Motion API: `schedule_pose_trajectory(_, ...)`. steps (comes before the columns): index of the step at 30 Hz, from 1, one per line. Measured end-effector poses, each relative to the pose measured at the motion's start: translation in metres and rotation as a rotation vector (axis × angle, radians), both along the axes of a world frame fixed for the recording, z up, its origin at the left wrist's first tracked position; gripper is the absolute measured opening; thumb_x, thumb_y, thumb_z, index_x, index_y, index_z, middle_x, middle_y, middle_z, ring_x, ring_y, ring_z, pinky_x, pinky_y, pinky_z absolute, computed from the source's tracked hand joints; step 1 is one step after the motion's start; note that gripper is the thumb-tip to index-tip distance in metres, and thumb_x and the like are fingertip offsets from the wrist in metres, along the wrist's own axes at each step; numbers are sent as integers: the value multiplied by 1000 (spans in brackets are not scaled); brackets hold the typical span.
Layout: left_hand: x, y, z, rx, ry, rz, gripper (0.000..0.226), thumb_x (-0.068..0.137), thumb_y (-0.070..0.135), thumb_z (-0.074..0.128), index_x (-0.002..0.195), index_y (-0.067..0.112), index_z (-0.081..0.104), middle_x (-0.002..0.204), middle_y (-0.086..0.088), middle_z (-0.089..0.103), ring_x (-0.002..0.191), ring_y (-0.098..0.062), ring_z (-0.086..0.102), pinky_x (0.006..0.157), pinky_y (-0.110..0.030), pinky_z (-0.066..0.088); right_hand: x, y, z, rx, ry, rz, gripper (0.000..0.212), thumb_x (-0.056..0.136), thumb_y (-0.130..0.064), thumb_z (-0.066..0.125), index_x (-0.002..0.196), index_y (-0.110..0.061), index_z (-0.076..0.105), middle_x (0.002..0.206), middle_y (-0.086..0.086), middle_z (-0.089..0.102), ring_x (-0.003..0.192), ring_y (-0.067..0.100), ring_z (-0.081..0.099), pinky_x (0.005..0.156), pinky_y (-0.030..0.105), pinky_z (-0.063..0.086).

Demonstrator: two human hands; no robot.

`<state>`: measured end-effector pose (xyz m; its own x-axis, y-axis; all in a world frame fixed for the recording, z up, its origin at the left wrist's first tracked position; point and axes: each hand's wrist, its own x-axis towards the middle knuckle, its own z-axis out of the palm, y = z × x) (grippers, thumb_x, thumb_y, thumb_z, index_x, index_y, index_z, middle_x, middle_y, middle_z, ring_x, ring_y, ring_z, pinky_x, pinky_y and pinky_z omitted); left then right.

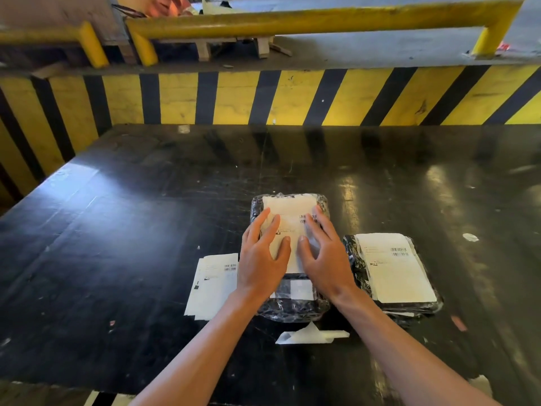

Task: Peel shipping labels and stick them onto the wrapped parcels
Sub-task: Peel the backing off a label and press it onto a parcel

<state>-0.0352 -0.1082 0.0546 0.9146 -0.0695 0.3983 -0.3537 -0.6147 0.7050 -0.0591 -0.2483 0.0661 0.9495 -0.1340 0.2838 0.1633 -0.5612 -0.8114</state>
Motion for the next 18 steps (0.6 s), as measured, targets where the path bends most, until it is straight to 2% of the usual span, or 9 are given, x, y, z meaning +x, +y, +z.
schedule_pose_trajectory(2,1,0,6,43,10,-8,58,97,30,58,150,16,39,163,-4,18,147,-26,27,112,-40,42,-1,-1,7,15,1,25,52,101,-21,53,150,-10,38,164,-4,20,137,-13,21,108,23,43)
schedule_pose_trajectory(4,-3,2,9,45,47,-20,65,97,34,57,153,19,30,165,-2,2,148,-27,26,108,-39,46,-5,-1,11,7,-9,40,53,101,-21,53,150,-9,37,165,-4,17,131,-19,19,103,15,44)
schedule_pose_trajectory(6,-10,3,13,44,103,-29,68,95,39,58,154,24,26,165,0,-4,148,-28,27,107,-41,47,-10,-2,11,-8,-9,31,54,101,-22,54,150,-9,36,166,-4,11,130,-25,20,100,11,44)
schedule_pose_trajectory(8,-16,2,15,80,145,-48,73,93,44,59,154,25,24,165,-1,-4,149,-28,22,110,-44,44,-16,-3,9,-28,22,3,55,101,-23,53,151,-9,33,166,-3,6,125,-32,13,94,-4,33)
schedule_pose_trajectory(11,-22,0,18,156,156,-123,78,93,46,59,156,23,19,166,-4,-6,152,-28,10,118,-45,32,-30,-4,9,-23,84,-59,57,102,-25,52,152,-10,30,164,-6,2,135,-10,10,97,-7,24)
schedule_pose_trajectory(13,-24,0,19,198,211,-195,82,92,49,58,157,25,13,165,-2,-13,152,-26,1,120,-43,24,-38,-4,10,23,123,-102,57,102,-25,52,152,-10,30,165,-3,-3,141,0,10,89,-12,18)
schedule_pose_trajectory(15,-23,2,21,216,294,-290,86,91,51,59,157,29,9,164,3,-21,153,-22,-6,122,-43,19,-46,-6,8,48,169,-149,60,100,-30,53,153,-14,30,165,-1,-9,148,8,6,101,-5,14)
schedule_pose_trajectory(17,-22,6,23,217,333,-381,87,89,52,62,157,31,10,162,9,-24,152,-18,-9,123,-44,16,-55,-8,8,60,209,-189,62,99,-38,54,154,-21,30,167,0,-4,151,13,2,120,23,13)
schedule_pose_trajectory(18,-23,8,24,208,325,-419,85,90,50,62,156,32,12,162,11,-24,152,-16,-9,122,-43,15,-59,-10,10,78,219,-213,62,99,-39,55,154,-22,32,167,0,1,151,11,2,123,33,14)
